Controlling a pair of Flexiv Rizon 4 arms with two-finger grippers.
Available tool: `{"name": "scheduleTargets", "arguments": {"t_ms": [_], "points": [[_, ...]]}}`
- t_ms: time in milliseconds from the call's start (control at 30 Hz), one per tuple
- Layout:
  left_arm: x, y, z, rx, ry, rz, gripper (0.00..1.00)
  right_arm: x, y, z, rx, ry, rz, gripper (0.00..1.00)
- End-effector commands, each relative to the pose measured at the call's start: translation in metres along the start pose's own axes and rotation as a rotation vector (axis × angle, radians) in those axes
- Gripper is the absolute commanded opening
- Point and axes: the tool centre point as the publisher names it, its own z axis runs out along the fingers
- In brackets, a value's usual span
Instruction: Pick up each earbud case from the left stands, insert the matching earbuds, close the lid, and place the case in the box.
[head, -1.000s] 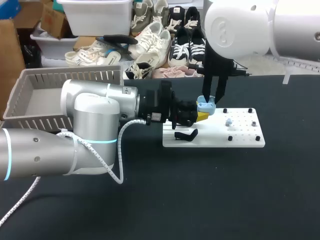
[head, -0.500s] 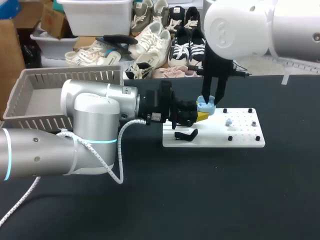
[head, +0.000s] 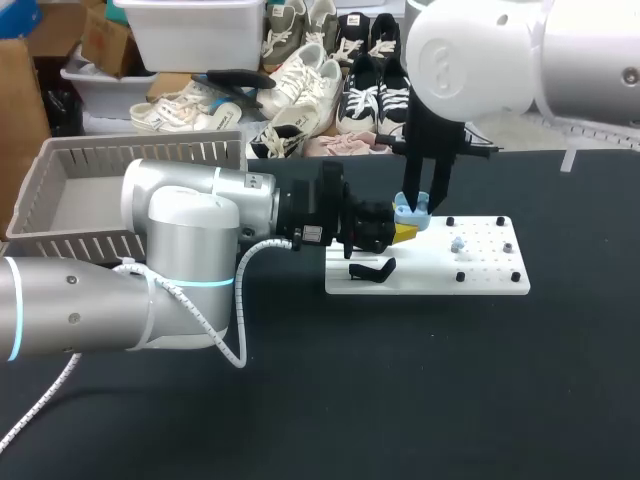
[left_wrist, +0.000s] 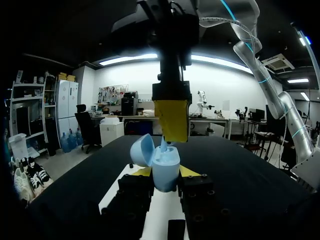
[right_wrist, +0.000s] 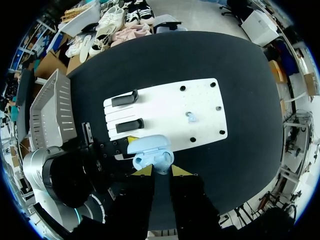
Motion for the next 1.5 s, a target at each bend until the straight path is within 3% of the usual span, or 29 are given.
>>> {"name": "scheduleTargets", "arguments": {"t_ms": [33, 667, 733, 933, 1500], "points": [[0.000, 0.000, 0.000, -0.004, -0.002, 0.001, 0.00, 0.000, 0.002, 0.002, 0.003, 0.004, 0.002, 0.00], [0.000, 0.000, 0.000, -0.004, -0.002, 0.001, 0.00, 0.000, 0.005, 0.000, 0.015, 0.000, -0.001, 0.00], [0.000, 0.000, 0.000, -0.004, -0.002, 0.001, 0.00, 0.001, 0.005, 0.000, 0.013, -0.001, 0.001, 0.22], [0.000, 0.000, 0.000, -0.004, -0.002, 0.001, 0.00, 0.001, 0.005, 0.000, 0.009, -0.004, 0.003, 0.28], [0.000, 0.000, 0.000, -0.004, -0.002, 0.001, 0.00, 0.013, 0.004, -0.005, -0.007, -0.018, 0.003, 0.25]]}}
